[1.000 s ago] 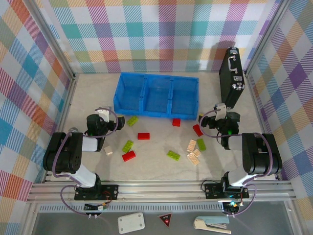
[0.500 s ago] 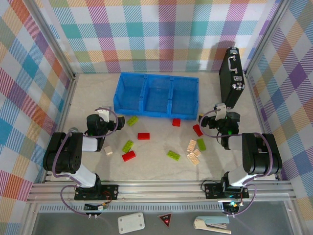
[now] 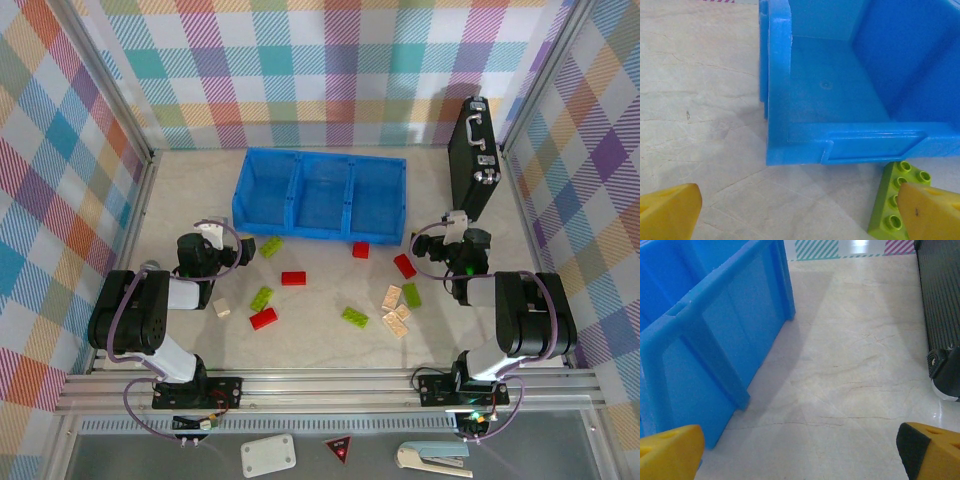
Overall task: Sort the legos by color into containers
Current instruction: Pick up the lego from the middle-right of the table.
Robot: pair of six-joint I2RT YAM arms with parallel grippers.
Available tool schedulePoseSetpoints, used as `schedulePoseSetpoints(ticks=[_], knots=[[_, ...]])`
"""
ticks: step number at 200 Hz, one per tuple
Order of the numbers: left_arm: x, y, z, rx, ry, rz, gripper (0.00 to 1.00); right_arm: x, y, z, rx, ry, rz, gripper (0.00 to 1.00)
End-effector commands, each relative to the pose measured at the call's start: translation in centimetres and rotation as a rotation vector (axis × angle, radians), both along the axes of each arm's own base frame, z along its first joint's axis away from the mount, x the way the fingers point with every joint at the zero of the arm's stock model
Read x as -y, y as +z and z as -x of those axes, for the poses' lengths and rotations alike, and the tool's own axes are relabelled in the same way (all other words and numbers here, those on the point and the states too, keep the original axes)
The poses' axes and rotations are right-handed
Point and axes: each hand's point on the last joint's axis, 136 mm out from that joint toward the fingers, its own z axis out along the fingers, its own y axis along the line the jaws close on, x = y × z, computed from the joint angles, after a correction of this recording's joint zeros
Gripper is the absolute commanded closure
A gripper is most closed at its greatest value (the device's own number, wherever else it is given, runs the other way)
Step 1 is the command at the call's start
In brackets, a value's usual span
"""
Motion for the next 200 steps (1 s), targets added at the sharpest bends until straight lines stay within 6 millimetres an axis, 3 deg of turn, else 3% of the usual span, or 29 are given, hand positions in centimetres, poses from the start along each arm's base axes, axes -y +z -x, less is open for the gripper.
schedulePoseSetpoints(ticks=[1,58,132,161,200], knots=[[-0.1,0.6,-0.1,0.035,-0.011,-0.005,0.0,0.1,0.5,-0.4,0.012,-0.014,-0.006,0.01],[-1.3,1.6,-0.3,0.029,0.071,-0.01,0.0,0.4,2.6,-0.5,-0.016,-0.033,-0.011,0.01],[-2.4,4.6,0.1,-0.056,0.194,-0.053,0.0,0.5,3.2,1.7,-0.142,-0.058,-0.032,0.01],[-2.1,5.0,0.6,-0.145,0.225,-0.058,0.0,0.3,3.8,2.7,-0.235,-0.08,-0.087,0.0],[-1.0,5.9,1.7,-0.291,0.22,0.039,0.0,-0.7,4.3,4.8,-0.404,-0.088,-0.17,0.07]])
